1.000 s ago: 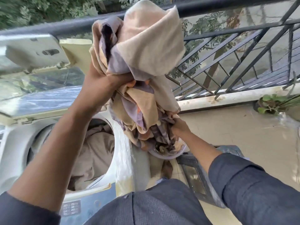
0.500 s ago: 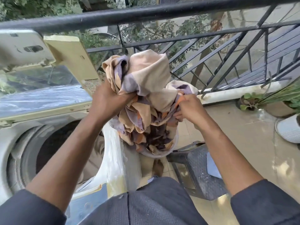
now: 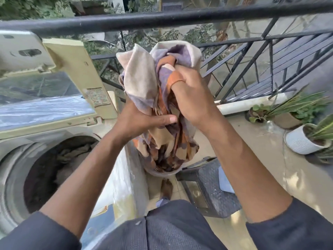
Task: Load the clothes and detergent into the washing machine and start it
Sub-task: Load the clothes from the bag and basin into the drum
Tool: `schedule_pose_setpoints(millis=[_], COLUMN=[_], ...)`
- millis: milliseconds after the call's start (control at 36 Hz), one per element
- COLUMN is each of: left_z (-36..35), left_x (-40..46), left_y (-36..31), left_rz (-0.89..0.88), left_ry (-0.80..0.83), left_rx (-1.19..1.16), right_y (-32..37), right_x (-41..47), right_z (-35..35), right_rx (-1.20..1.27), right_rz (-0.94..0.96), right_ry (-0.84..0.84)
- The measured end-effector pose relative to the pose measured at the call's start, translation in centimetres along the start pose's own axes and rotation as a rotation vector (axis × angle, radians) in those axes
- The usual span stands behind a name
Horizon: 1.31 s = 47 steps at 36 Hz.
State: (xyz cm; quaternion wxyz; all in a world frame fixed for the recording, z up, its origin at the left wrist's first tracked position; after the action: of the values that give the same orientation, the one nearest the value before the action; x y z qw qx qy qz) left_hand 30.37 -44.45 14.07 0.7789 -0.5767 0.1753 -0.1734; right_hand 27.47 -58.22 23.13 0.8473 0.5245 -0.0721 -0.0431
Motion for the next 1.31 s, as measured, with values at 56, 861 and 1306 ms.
schedule_pose_setpoints(millis=[56,861,1306], left_z=[0.6,8.0,8.9], left_x=[0.2,-0.5,-0.4], left_y=[0.7,-2.8,0.2], left_rz=[0.024,-0.01,0.036], left_ry=[-0.154,-0.63,-0.644], left_rx=[0.056,-0.307,-0.096], right_y=[0.4,-30.8,-30.9], right_x=[-0.4,-3.9,-1.7], right_z=[-0.9,-8.9,-5.1], right_rx=[-0.024,-0.438,0.055], right_rz=[0.018,-0.691,-0.758], right_ry=[0.022,0.64,0.111])
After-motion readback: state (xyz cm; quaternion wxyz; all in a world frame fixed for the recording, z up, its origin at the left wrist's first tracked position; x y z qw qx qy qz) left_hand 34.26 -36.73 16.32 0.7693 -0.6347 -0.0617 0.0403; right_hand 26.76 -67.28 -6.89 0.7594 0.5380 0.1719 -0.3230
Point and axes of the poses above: each hand's wrist, its own x-axis towards the middle knuckle, its own z-axis out of the back of the hand, y = z × x, the point moved 8 cm from there along x, towards the middle knuckle, and after that the axes turned 5 degrees about x, right-handed, at the moved point
